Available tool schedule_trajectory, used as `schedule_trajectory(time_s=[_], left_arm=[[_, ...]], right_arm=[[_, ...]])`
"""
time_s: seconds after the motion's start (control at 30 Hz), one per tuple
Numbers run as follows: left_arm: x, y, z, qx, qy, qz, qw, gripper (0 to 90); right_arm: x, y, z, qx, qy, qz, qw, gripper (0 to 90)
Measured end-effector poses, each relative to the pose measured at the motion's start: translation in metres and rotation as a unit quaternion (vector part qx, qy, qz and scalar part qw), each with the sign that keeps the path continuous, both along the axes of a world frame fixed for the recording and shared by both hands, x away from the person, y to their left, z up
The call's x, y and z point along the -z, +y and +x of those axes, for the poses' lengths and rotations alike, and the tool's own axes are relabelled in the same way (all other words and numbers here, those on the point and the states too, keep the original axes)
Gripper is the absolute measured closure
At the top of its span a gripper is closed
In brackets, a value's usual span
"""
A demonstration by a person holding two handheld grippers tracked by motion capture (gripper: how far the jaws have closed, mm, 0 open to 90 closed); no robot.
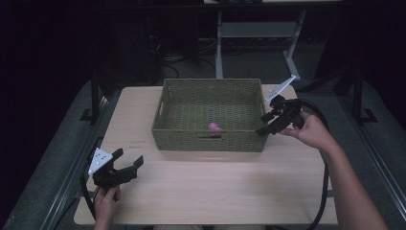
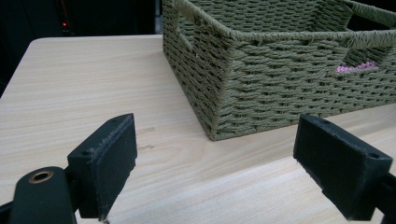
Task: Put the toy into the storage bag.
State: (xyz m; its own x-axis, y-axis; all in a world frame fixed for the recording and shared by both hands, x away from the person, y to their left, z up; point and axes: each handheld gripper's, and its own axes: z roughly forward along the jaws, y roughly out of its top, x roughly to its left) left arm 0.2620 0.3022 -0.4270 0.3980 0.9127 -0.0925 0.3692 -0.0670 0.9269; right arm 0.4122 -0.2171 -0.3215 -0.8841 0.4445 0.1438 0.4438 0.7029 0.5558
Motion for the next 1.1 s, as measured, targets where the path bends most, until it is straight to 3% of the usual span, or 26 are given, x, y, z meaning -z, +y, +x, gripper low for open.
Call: schedule_trajectory(time_s=[0.57, 1.1], left_arm=[[0.000, 0.000, 0.000, 0.001, 0.000, 0.002, 1.0000, 13.0], [0.000, -0.001, 0.000, 0.000, 0.000, 0.002, 1.0000, 13.0]], right_arm=[[0.007, -0.015, -0.016, 0.006, -0.005, 0.005, 1.0000, 28.4], [0.024, -0.033, -0.035, 0.017, -0.002, 0.014, 0.9998, 28.1]])
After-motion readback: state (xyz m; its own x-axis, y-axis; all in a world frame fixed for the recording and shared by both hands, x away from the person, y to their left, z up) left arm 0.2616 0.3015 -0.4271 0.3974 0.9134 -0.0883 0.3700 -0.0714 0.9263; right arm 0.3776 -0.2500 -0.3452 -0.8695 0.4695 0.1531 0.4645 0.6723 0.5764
